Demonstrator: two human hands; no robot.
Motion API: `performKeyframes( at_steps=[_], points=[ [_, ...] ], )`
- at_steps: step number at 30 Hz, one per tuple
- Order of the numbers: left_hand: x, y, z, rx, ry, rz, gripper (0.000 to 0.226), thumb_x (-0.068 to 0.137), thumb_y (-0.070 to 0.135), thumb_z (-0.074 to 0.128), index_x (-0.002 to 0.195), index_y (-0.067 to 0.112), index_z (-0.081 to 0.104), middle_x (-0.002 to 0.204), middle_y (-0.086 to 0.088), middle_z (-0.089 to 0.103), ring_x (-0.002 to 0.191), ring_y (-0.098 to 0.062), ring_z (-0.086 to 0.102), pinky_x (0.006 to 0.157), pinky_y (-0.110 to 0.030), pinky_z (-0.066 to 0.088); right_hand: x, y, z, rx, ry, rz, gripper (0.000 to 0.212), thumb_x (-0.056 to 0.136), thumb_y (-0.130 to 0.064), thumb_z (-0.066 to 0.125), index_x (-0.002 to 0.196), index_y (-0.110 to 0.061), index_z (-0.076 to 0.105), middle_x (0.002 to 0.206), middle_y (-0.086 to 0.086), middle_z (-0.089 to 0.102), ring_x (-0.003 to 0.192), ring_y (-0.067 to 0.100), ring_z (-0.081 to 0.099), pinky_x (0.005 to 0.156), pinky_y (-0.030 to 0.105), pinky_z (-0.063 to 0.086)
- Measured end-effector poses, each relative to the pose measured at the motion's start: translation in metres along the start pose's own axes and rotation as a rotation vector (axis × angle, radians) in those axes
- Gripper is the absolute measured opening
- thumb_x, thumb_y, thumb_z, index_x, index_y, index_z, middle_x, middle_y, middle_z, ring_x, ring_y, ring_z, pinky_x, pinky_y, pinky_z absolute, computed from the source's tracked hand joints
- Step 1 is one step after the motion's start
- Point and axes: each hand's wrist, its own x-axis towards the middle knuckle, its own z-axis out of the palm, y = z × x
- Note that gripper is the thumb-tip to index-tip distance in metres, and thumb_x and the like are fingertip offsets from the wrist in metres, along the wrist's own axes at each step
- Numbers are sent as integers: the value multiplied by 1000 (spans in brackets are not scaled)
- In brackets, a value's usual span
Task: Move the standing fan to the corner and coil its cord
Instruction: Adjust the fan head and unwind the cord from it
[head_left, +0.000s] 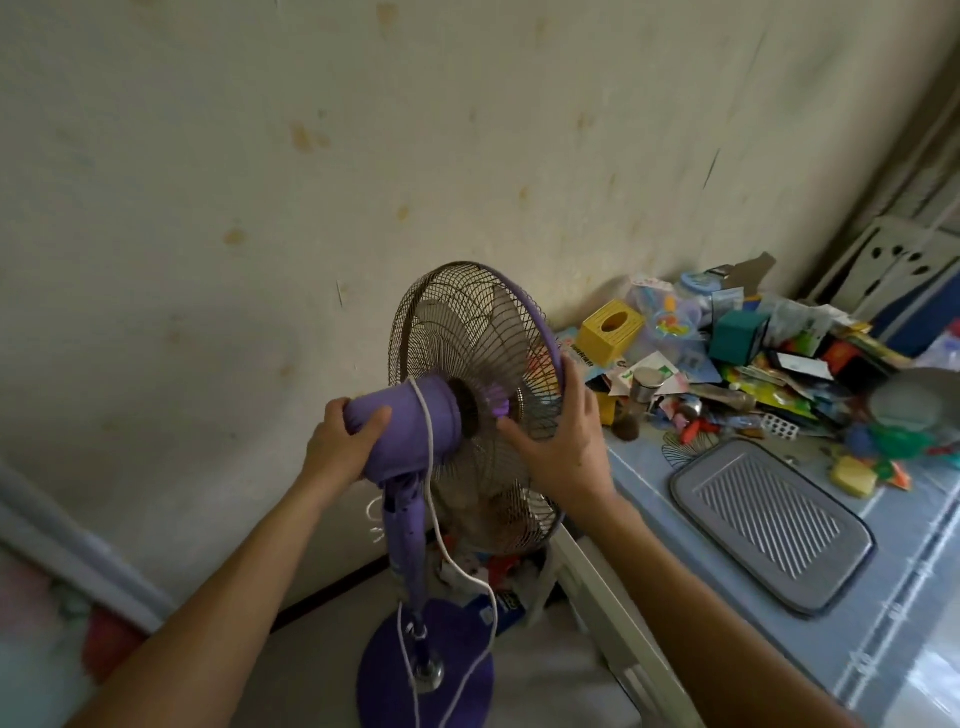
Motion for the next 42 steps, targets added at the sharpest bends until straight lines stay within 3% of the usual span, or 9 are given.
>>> performKeyframes(
  at_steps=[6, 13, 22, 27, 33, 37, 42],
  points=[
    [24, 1, -3, 14, -64, 44, 53, 100, 42, 50, 146, 19, 36, 145, -14, 48, 116, -35, 56, 80, -46, 57, -50, -29, 14, -96, -40, -6, 94, 84, -68, 48, 149, -45, -15, 154, 1, 16, 138, 30, 28, 104, 54, 42],
    [36, 8, -5, 37, -130, -27, 50, 104, 37, 43, 149, 19, 33, 151, -14, 41, 127, -40, 48, 90, -57, 53, -68, -61, 30, -159, 0, 40, 97, 88, -56, 53, 149, -40, -20, 158, 7, 3, 142, 36, 18, 108, 57, 34],
    [24, 6, -5, 69, -101, 38, 48, 104, 40, 40, 146, 17, 35, 147, -15, 46, 124, -38, 53, 86, -48, 54, -63, -58, 21, -110, -22, 73, 93, 89, -50, 56, 148, -42, -15, 159, 5, 7, 145, 33, 17, 111, 58, 35],
    [18, 5, -6, 89, -86, 45, 49, 105, 40, 36, 147, 15, 35, 148, -16, 46, 127, -38, 51, 99, -55, 50, -63, -59, 20, -59, 10, 81, 91, 89, -46, 57, 150, -41, -10, 160, 4, 7, 145, 31, 19, 111, 56, 37],
    [12, 10, -11, 84, -128, 49, 50, 105, 39, 36, 146, 11, 35, 146, -17, 47, 126, -38, 52, 98, -54, 50, -61, -54, 13, -41, 8, 79, 91, 89, -44, 58, 150, -40, -9, 158, 3, 10, 143, 29, 25, 109, 53, 41],
    [6, 11, -14, 61, -138, 52, 48, 105, 39, 38, 143, 11, 40, 141, -16, 50, 120, -36, 55, 88, -49, 55, -60, -51, 9, -28, 7, 81, 91, 89, -40, 59, 152, -37, -6, 158, 6, 11, 143, 30, 25, 111, 51, 39],
    [1, 12, -13, 48, -131, 25, 51, 105, 39, 37, 148, 12, 34, 148, -15, 45, 127, -37, 51, 98, -54, 50, -58, -48, 6, -22, -24, 94, 93, 89, -40, 61, 152, -36, -7, 159, 7, 8, 145, 32, 20, 113, 53, 35]
  ],
)
